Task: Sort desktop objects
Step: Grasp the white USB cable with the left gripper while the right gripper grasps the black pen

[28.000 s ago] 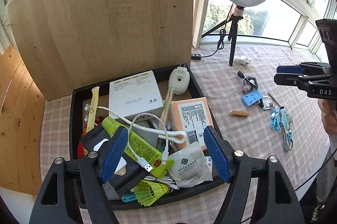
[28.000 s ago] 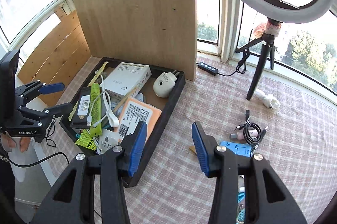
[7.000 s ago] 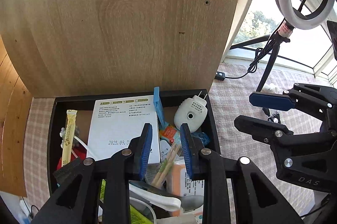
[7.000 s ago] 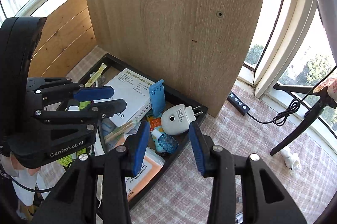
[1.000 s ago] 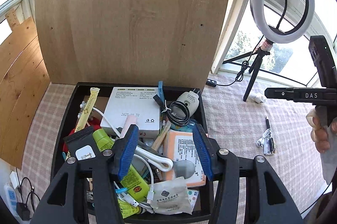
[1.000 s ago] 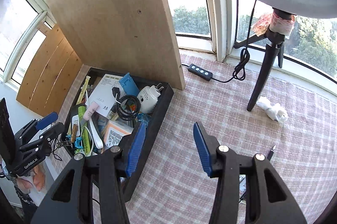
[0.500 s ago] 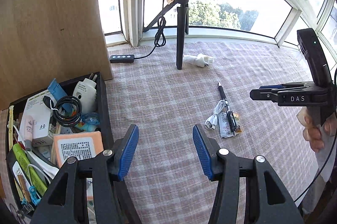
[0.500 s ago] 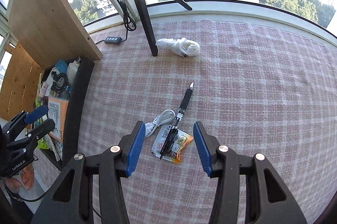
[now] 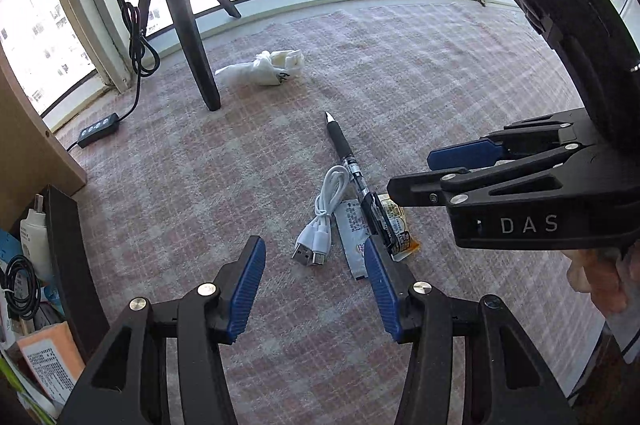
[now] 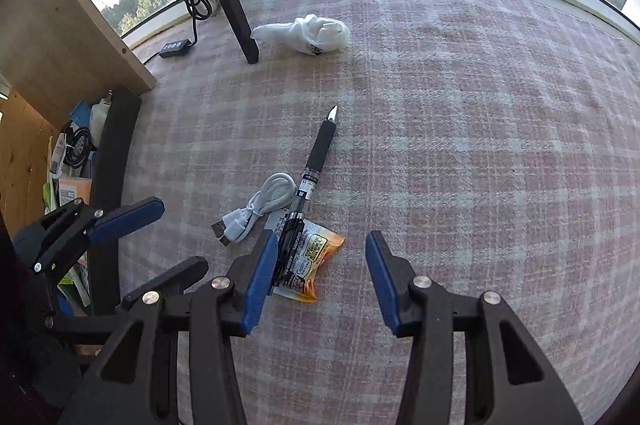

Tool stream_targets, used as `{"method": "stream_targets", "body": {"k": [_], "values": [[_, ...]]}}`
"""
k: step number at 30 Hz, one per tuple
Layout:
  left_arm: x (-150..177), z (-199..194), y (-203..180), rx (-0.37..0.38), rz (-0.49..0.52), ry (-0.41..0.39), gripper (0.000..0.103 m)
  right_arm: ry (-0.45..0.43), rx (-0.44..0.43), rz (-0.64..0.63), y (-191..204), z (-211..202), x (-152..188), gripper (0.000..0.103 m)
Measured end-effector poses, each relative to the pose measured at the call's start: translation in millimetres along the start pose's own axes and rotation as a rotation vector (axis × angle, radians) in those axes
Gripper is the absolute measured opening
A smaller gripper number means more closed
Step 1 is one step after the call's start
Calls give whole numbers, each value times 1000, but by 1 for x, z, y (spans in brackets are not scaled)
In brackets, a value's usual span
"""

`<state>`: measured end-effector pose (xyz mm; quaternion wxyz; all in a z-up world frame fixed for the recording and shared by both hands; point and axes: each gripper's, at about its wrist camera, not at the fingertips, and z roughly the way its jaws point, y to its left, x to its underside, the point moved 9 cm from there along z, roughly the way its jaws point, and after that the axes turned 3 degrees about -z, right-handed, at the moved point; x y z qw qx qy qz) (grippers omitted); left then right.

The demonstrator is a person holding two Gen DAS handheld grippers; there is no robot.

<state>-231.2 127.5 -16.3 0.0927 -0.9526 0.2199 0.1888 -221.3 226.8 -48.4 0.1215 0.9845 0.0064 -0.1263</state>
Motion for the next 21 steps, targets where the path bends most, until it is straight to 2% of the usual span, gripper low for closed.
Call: {"method": "stream_targets", "body": {"k": [4, 8, 14, 18, 21], "values": [[0, 14, -2, 6, 26, 24, 48, 17, -18, 10, 4, 12, -5, 38], [-1, 26, -2, 9, 34, 39, 48, 37, -15, 16, 5, 25, -11, 37], [-3, 43, 2, -21, 42, 60, 40, 56, 1, 6, 8, 39, -17, 33], [-3, 52, 5, -26, 30, 72, 34, 57, 15, 6, 5, 43, -19, 25], [-5, 56, 3, -35, 36, 63, 24, 54, 9, 29, -4, 41, -21, 15]]}}
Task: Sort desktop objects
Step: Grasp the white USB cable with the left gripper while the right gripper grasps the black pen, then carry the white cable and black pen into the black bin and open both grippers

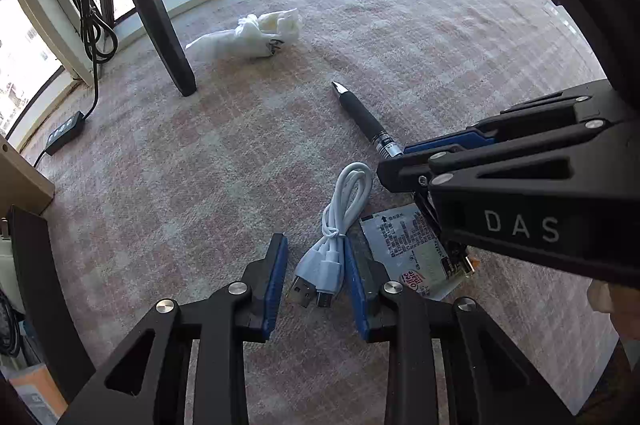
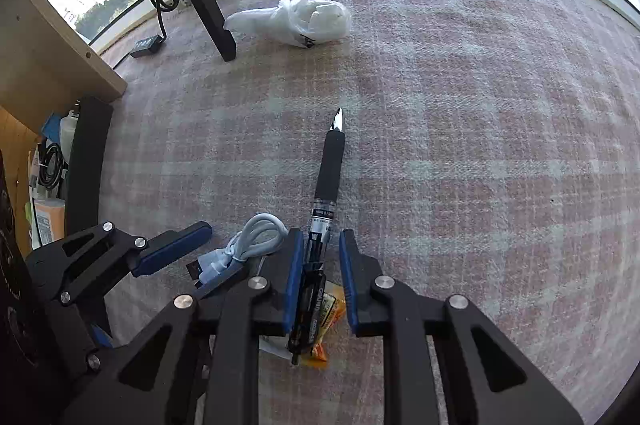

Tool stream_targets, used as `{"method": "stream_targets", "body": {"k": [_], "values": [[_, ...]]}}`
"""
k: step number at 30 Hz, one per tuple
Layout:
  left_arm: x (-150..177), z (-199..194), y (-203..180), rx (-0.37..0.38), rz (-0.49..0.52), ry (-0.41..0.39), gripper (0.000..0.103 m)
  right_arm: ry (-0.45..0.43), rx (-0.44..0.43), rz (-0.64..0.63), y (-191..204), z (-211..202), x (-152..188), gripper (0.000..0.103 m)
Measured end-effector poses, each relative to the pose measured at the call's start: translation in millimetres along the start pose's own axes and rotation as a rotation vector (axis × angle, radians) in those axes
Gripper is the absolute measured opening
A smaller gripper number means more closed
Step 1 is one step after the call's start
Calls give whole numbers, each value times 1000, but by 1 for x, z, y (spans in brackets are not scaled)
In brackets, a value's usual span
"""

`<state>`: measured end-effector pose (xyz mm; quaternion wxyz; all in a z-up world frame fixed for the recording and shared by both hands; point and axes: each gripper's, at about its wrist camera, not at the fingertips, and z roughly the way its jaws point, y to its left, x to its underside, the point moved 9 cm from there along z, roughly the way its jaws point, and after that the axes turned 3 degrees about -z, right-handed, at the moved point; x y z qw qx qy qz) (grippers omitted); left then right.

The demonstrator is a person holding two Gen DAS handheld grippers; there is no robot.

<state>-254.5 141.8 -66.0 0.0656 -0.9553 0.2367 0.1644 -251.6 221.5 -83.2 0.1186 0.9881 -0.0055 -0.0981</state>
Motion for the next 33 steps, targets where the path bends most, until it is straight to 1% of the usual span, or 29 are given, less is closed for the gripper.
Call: {"method": "stream_targets", "body": {"k": [1, 5, 8, 15, 16, 17, 18, 21, 23, 25, 26, 27, 29, 33], "values": [[-1, 0, -1, -3, -1, -6, 22, -1, -1, 6, -2, 0, 0, 12], [-2, 1, -1, 3, -20, -22, 20, -17, 1, 1, -5, -2, 2, 12], [0, -1, 4, 24, -66, -25, 19, -25, -3, 18, -7, -5, 5, 12], [8, -20, 21, 43, -159, -38, 17, -59, -69, 101, -20, -24, 12, 11], [8, -26, 22, 41, -171, -44, 15, -65, -75, 104, -20, -29, 12, 11], [6, -30, 25, 36, -178, -50, 9, -73, -77, 104, -21, -33, 12, 11], [8, -36, 27, 37, -184, -55, 9, -81, -78, 103, -20, -38, 12, 11], [15, -50, 32, 25, -185, -78, 9, -99, -85, 91, -16, -49, 14, 11], [18, -49, 37, 7, -193, -78, 9, -109, -75, 77, -11, -54, 15, 11], [22, -49, 38, 24, -198, -69, 9, -115, -71, 67, -2, -55, 15, 11], [24, -52, 39, 7, -192, -68, 9, -115, -72, 68, 3, -52, 15, 11], [27, -60, 40, -4, -186, -77, 9, -115, -73, 70, 6, -52, 16, 11], [27, -76, 42, 15, -193, -102, 9, -123, -84, 63, 12, -56, 18, 11], [28, -108, 55, -14, -212, -153, 9, -144, -106, 40, 28, -68, 17, 11]]}}
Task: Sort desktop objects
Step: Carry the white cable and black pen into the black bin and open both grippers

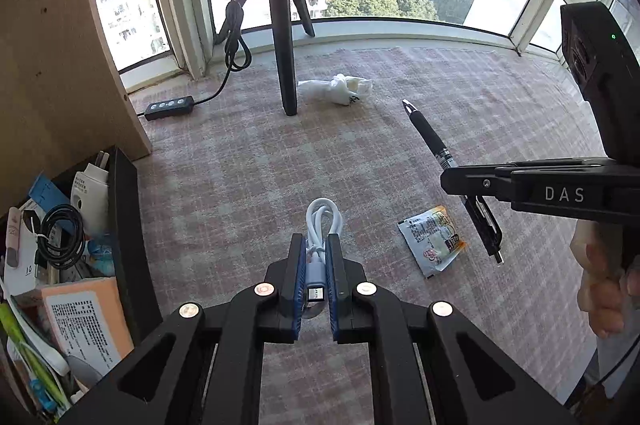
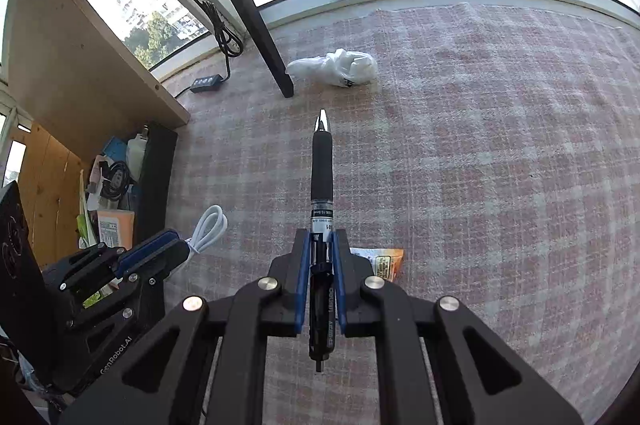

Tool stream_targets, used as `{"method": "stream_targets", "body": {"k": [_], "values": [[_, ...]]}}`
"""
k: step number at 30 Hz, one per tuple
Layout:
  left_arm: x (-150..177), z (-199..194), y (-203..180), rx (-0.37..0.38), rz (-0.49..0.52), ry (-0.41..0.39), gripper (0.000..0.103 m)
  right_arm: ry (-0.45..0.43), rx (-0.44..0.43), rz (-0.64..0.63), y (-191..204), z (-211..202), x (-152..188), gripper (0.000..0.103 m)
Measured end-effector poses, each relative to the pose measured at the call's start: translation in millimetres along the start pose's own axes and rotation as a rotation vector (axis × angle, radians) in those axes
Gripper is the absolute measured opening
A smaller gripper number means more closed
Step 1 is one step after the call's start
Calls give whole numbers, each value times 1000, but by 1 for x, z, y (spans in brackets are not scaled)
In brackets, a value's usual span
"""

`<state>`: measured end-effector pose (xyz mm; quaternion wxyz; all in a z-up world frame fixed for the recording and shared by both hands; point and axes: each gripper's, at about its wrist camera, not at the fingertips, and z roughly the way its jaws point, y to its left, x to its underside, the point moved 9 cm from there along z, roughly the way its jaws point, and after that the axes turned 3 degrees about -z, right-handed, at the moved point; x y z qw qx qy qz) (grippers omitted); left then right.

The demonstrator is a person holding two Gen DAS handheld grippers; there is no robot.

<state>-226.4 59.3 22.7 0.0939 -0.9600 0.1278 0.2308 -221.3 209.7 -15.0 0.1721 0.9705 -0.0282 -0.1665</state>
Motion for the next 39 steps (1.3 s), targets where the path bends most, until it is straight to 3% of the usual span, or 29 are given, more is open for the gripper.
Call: {"method": "stream_targets", "body": {"k": [9, 21, 28, 36, 38, 39], "values": [[13, -69, 66, -88, -118, -100, 9, -21, -102, -116, 89, -20, -11, 11], [64, -159, 211, -245, -369, -199, 9, 35, -201, -342, 244, -5, -1, 11], [84, -179, 263, -307, -434, -216, 9, 66, -223, -420, 305, 11, 6, 11], [86, -180, 291, -323, -466, -232, 9, 98, -245, -459, 344, 28, 8, 12], [85, -177, 297, -340, -478, -232, 21, 108, -271, -489, 356, 32, 10, 12], [85, -174, 299, -335, -488, -218, 48, 115, -272, -503, 361, 34, 11, 18]]}}
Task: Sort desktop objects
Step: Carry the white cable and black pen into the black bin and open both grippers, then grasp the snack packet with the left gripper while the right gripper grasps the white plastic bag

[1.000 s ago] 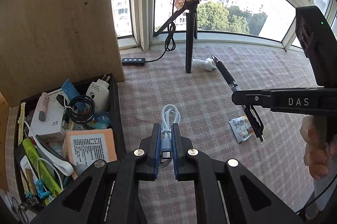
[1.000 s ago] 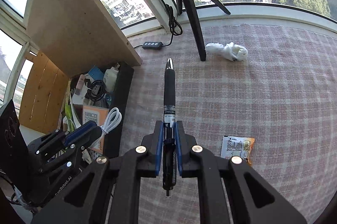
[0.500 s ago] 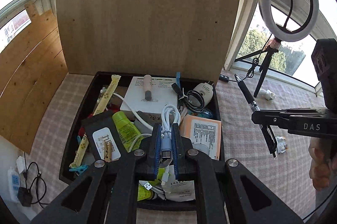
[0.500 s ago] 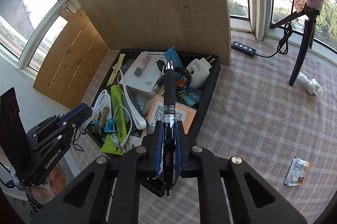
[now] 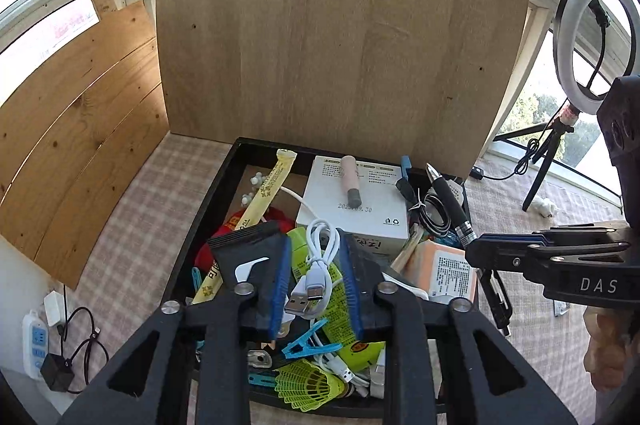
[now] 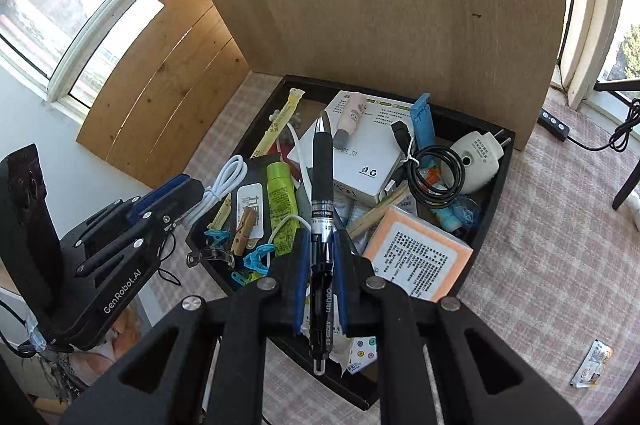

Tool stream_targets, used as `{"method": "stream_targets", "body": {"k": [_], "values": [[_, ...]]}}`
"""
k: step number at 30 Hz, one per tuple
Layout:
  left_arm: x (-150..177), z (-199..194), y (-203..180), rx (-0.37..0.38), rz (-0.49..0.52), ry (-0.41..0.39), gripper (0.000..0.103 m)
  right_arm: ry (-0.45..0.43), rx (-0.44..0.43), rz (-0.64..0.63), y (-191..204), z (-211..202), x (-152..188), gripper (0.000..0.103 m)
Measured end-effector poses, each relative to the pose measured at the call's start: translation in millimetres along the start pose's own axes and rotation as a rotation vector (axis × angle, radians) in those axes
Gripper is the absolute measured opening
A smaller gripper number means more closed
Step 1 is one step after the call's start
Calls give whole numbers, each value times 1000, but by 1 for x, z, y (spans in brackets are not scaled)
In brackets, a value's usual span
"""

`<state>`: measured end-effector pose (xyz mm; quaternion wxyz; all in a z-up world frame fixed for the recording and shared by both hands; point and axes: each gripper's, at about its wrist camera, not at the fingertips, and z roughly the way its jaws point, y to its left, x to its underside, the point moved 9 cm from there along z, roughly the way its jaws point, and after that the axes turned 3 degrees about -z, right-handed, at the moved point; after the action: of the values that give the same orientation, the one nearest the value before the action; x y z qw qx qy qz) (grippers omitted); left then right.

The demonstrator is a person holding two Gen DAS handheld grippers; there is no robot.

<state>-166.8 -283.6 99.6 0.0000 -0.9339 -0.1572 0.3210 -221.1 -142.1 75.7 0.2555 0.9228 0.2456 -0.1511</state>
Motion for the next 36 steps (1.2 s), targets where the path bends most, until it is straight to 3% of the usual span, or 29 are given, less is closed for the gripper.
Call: {"method": "stream_targets", "body": {"k": [1, 2, 9, 17, 22, 29, 31, 36], "values": [[-1, 1, 0, 9, -6, -3, 54, 5, 15, -2, 1, 2, -1, 27], [-2, 2, 0, 8, -8, -6, 52, 1, 32, -3, 2, 3, -2, 29], [1, 7, -5, 17, -5, 14, 45, -27, 66, 6, -14, -8, -2, 29], [8, 3, -52, 76, 55, 26, 45, -44, 143, 96, -85, -38, 25, 29], [20, 3, -111, 152, 139, 41, 45, -59, 218, 154, -152, -77, 58, 29], [62, 11, -228, 256, 310, 115, 45, -66, 310, 264, -256, -135, 102, 31], [79, 15, -261, 281, 333, 155, 46, -70, 328, 271, -279, -148, 108, 42], [132, 27, -340, 310, 415, 241, 54, -52, 328, 204, -317, -158, 110, 54]]}}
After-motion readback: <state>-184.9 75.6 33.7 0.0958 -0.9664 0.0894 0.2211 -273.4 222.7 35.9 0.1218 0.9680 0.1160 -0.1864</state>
